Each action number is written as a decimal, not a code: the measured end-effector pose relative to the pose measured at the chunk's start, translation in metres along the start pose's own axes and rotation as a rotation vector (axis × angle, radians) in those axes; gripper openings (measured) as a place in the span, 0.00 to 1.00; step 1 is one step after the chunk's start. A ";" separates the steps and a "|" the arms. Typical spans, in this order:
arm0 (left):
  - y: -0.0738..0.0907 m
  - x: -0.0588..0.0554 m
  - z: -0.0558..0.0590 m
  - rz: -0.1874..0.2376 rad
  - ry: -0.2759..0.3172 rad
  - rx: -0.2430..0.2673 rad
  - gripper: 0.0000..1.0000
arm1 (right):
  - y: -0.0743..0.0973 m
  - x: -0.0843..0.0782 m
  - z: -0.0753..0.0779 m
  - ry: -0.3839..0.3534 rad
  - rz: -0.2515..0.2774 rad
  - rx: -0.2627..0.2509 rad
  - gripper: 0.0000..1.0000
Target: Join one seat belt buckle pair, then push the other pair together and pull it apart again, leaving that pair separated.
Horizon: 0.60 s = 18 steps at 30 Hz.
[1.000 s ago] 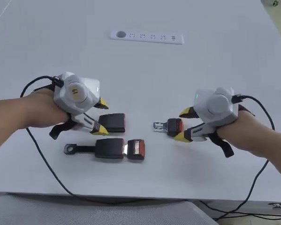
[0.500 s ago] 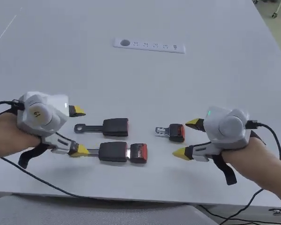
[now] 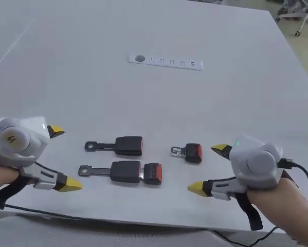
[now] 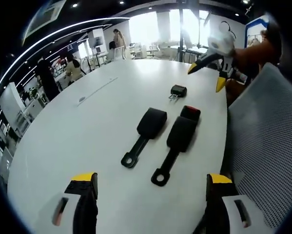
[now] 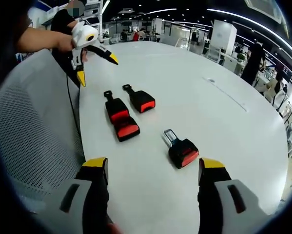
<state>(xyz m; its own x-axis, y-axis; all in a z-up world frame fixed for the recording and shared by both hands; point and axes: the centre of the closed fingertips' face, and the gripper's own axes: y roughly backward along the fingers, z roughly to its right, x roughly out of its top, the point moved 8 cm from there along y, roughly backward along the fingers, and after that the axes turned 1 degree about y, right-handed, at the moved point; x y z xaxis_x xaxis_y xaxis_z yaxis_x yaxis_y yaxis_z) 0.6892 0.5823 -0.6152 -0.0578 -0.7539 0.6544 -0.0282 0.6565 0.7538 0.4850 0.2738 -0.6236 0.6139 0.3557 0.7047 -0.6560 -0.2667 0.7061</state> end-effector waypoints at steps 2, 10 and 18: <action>0.003 -0.002 0.001 0.001 0.012 0.011 0.96 | 0.002 -0.001 -0.003 -0.006 0.006 -0.005 0.77; 0.008 -0.009 0.003 -0.001 0.060 0.029 1.00 | 0.008 -0.008 -0.006 -0.056 0.012 -0.020 0.88; 0.010 -0.013 0.008 0.004 0.092 0.028 1.00 | 0.010 -0.014 -0.003 -0.108 0.012 -0.048 0.99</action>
<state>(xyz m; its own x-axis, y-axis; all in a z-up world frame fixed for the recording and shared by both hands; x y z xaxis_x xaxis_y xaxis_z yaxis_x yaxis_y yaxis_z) 0.6819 0.5985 -0.6168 0.0336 -0.7494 0.6612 -0.0566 0.6591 0.7499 0.4688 0.2694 -0.6267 0.6480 0.2536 0.7182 -0.6820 -0.2264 0.6954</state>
